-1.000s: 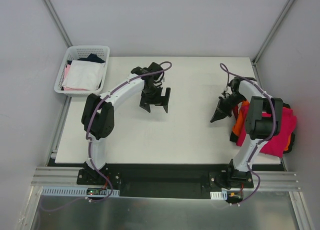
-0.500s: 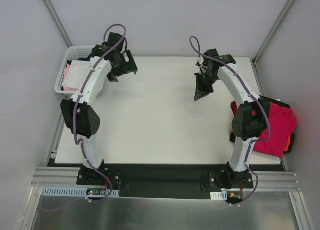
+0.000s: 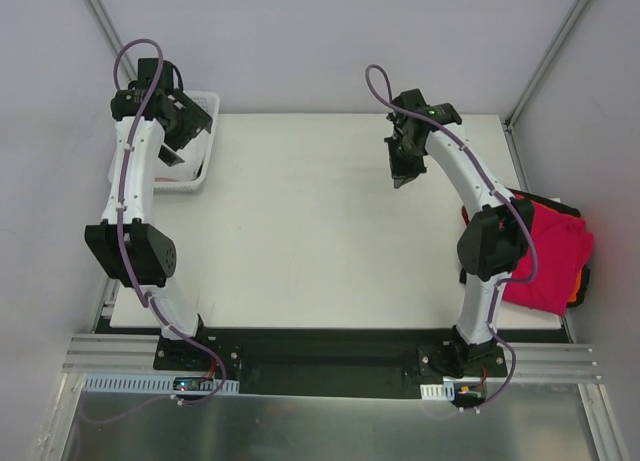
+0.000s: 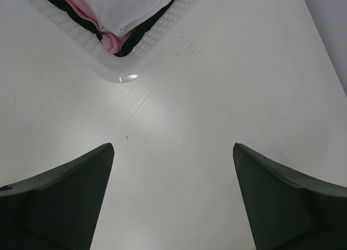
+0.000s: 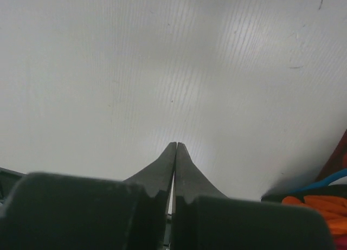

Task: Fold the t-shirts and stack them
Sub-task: Neatly place the folded tshirt to the corner

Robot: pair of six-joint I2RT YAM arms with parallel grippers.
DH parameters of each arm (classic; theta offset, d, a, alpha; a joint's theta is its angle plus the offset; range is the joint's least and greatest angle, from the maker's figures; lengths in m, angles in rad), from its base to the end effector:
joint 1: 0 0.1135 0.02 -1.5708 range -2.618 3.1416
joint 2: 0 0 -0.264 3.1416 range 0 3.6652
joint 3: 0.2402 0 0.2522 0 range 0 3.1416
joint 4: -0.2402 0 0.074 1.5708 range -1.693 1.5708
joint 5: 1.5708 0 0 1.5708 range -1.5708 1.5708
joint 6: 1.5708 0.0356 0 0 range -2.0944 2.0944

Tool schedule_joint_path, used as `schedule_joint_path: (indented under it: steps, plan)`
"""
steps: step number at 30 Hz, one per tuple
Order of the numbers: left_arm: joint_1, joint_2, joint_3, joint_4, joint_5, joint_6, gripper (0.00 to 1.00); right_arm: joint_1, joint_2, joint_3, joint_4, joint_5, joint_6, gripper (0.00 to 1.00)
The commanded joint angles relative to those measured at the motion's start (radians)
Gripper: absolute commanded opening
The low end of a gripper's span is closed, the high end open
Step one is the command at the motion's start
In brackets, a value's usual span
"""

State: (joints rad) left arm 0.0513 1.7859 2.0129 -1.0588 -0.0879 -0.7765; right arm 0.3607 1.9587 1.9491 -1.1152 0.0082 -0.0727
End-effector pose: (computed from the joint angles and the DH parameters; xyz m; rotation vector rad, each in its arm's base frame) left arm 0.3746 0.0224 0.4041 -1.0072 2.1909 -0.2321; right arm 0.3862 0.1454 0.3167 -0.5776 2.6355 0.0768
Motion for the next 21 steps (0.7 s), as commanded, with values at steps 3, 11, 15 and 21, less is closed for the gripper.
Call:
schedule_joint_path:
  steps: [3, 11, 15, 21]
  plan:
    - [0.013, -0.075, 0.084, 0.008, 0.005, 0.086, 0.95, -0.04, 0.009, 0.155, -0.005, -0.14, -0.022, 0.01]
    - [0.178, -0.121, 0.106, 0.02, 0.264, 0.031, 0.95, -0.04, -0.073, 0.228, 0.058, -0.018, 0.001, 0.01]
    - [0.284, -0.151, 0.028, 0.02, 0.367, 0.011, 0.93, -0.042, -0.188, 0.168, 0.144, 0.068, 0.016, 0.01]
    - [0.334, -0.149, 0.036, 0.019, 0.454, 0.063, 0.99, -0.074, -0.216, 0.102, 0.198, -0.213, 0.065, 0.01]
